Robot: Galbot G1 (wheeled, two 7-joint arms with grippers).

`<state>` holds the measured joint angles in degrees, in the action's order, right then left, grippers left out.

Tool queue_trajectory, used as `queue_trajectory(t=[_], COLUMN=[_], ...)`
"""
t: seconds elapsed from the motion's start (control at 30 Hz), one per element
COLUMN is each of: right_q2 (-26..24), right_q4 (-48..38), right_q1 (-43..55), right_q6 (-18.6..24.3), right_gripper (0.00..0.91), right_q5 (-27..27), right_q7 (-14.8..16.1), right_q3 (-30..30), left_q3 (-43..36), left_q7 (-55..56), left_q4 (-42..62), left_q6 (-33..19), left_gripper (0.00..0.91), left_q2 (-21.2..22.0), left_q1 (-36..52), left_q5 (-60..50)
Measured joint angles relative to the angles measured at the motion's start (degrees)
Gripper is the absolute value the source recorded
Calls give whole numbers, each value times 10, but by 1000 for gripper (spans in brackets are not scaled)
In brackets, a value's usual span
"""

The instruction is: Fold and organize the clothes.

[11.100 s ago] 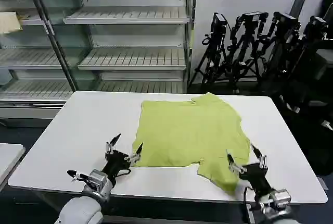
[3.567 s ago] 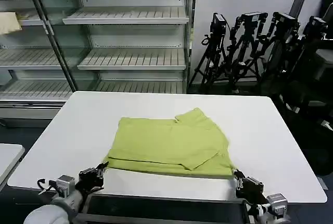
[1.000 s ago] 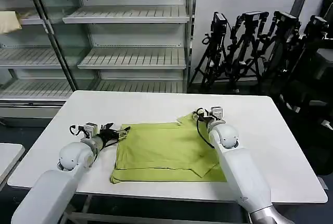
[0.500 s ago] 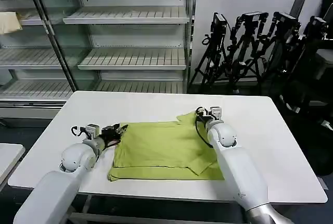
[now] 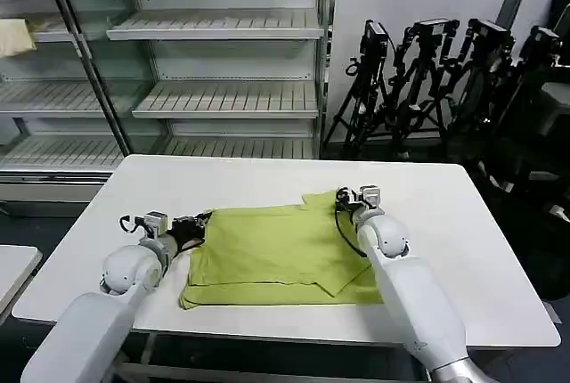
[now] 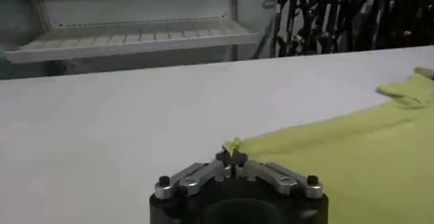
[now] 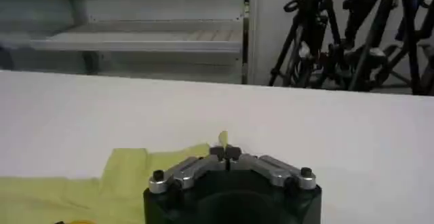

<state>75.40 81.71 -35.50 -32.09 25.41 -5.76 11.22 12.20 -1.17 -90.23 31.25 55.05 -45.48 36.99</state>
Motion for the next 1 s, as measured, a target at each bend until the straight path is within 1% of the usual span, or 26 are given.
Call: queue_trajectory(t=[0.37, 0.57, 0.8, 1.0], right_q2=[-44, -55, -64, -72], right_q4=[144, 207, 255, 276], right_q1=[-103, -160, -214, -245], right_q6=[-2, 3, 7, 13], right_gripper=[0, 0, 0, 0], right_q5=[27, 25, 12, -2], right_q7=[7, 14, 15, 17], right_q3=[41, 60, 77, 92], left_q3=[35, 51, 71, 84], left_q7=[28, 33, 38, 41], left_q4=[-99, -158, -203, -215], left_q6=[-12, -14, -15, -18], left_gripper=[10, 10, 10, 10], left_q2=[-15, -19, -23, -27], left_q1=[-70, -120, -171, -195], left_q5=[22, 22, 9, 2])
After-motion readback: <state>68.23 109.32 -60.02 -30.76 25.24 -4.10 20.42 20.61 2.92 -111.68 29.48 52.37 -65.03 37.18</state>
